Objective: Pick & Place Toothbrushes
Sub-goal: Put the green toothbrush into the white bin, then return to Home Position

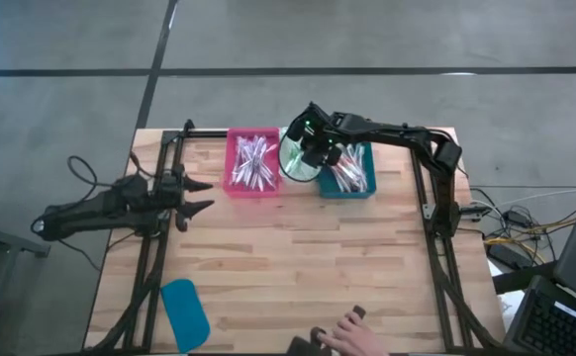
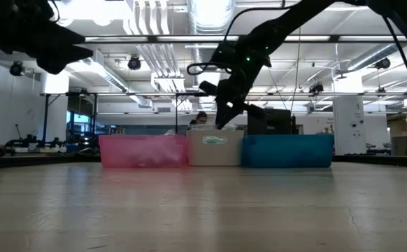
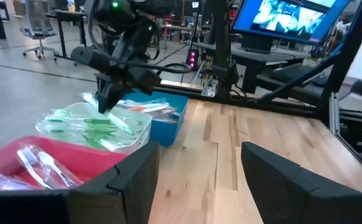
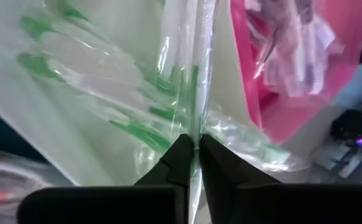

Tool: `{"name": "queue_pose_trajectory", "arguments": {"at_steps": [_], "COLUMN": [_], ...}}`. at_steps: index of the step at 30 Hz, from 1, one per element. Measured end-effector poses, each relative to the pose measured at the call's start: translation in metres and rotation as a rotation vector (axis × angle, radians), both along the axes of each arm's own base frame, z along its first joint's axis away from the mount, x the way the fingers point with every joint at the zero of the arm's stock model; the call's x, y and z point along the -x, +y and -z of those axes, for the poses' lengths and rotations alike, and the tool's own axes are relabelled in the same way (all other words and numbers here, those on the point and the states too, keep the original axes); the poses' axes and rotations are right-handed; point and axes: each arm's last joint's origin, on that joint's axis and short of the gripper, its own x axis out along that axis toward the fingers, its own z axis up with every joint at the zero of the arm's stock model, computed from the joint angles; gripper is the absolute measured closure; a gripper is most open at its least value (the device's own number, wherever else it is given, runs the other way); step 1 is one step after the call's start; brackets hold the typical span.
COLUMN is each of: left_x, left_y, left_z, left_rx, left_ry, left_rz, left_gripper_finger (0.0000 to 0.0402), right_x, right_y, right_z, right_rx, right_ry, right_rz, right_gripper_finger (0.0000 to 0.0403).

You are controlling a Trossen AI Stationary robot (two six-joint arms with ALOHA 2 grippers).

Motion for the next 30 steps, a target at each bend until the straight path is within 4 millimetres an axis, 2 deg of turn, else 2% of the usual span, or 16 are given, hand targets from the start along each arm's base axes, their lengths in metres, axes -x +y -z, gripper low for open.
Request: {"name": "queue_pose_trajectory", "arguments": {"at_steps": [4,8,12,16,19,24,27,30], "left_x": [0.004,0.007,0.008,0.003,-0.002,-0.007,-0.01,-0.011], "left_y": [-0.001,-0.001,-0.001,-0.001,0.0,-0.001,-0.003,-0.009], "left_z": [0.007,0.006,0.01,0.022,0.037,0.055,0.058,0.058], "left_rx": [0.002,-0.017,0.005,0.003,0.025,0.059,0.05,0.026], "left_ry": [-0.023,-0.038,-0.024,-0.04,-0.028,-0.004,-0.06,-0.064], "left_rz": [0.001,0.002,0.001,0.002,0.011,0.013,0.048,0.107], "left_gripper_finger": [0.0171,0.0171,0.0171,0.0171,0.0171,0.0171,0.0171,0.0172], "right_x": [-0.004,-0.005,-0.005,-0.002,0.002,0.01,0.011,0.01], "right_y": [-0.003,-0.004,-0.004,-0.001,0.011,0.043,0.064,0.089], "right_z": [0.007,0.005,-0.009,-0.029,-0.049,-0.084,-0.098,-0.107], "right_rx": [-0.041,-0.057,-0.076,-0.116,-0.167,-0.356,-0.438,-0.505], "right_ry": [-0.028,-0.064,-0.12,-0.187,-0.245,-0.334,-0.377,-0.377], "right_rz": [0.062,0.101,0.143,0.212,0.261,0.319,0.35,0.362], "right_gripper_finger": [0.0358,0.0311,0.0264,0.0226,0.0208,0.02,0.0213,0.0242]}}
